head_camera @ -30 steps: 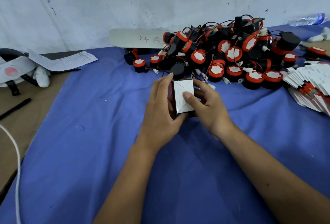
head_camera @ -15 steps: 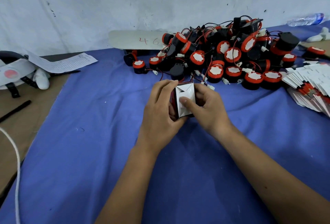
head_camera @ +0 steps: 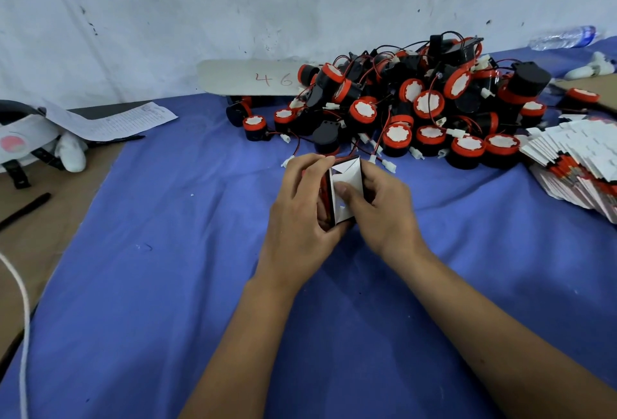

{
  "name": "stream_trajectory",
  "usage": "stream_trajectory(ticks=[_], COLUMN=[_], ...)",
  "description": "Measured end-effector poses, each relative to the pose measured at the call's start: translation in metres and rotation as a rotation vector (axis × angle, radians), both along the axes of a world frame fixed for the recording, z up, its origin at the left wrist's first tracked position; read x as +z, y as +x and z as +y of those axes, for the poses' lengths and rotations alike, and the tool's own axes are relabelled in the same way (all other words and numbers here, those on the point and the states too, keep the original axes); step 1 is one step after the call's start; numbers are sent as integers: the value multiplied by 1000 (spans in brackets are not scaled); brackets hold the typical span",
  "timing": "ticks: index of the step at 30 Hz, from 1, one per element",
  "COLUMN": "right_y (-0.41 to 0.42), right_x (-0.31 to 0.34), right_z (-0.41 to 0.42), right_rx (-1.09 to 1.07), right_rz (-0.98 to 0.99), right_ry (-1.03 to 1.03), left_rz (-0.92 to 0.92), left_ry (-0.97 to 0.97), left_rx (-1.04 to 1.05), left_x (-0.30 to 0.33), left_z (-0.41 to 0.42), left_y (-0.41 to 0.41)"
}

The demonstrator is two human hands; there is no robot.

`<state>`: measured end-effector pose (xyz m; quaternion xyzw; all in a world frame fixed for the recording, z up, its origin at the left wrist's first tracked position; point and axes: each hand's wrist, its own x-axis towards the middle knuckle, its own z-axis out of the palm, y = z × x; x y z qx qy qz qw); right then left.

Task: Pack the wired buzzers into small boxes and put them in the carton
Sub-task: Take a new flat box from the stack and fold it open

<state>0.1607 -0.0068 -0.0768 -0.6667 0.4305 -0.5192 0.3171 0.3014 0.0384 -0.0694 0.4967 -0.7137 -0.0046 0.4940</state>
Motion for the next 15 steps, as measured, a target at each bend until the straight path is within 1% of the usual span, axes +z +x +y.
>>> stream_trajectory(ticks=[3, 6, 13, 15], right_y=[1, 1, -2, -2], right_x=[1, 0, 4, 4], right_z=[1, 0, 1, 2], right_rx=[18, 19, 47, 27], right_rz=[12, 69, 66, 81], right_ry=[6, 16, 17, 9], left_rz=[5, 6, 19, 11], left_ry=[-6, 10, 16, 11], left_rx=[7, 11, 7, 10], left_x=[-1, -3, -3, -4], left_z=[0, -1, -4, -5], left_y=[0, 1, 10, 10])
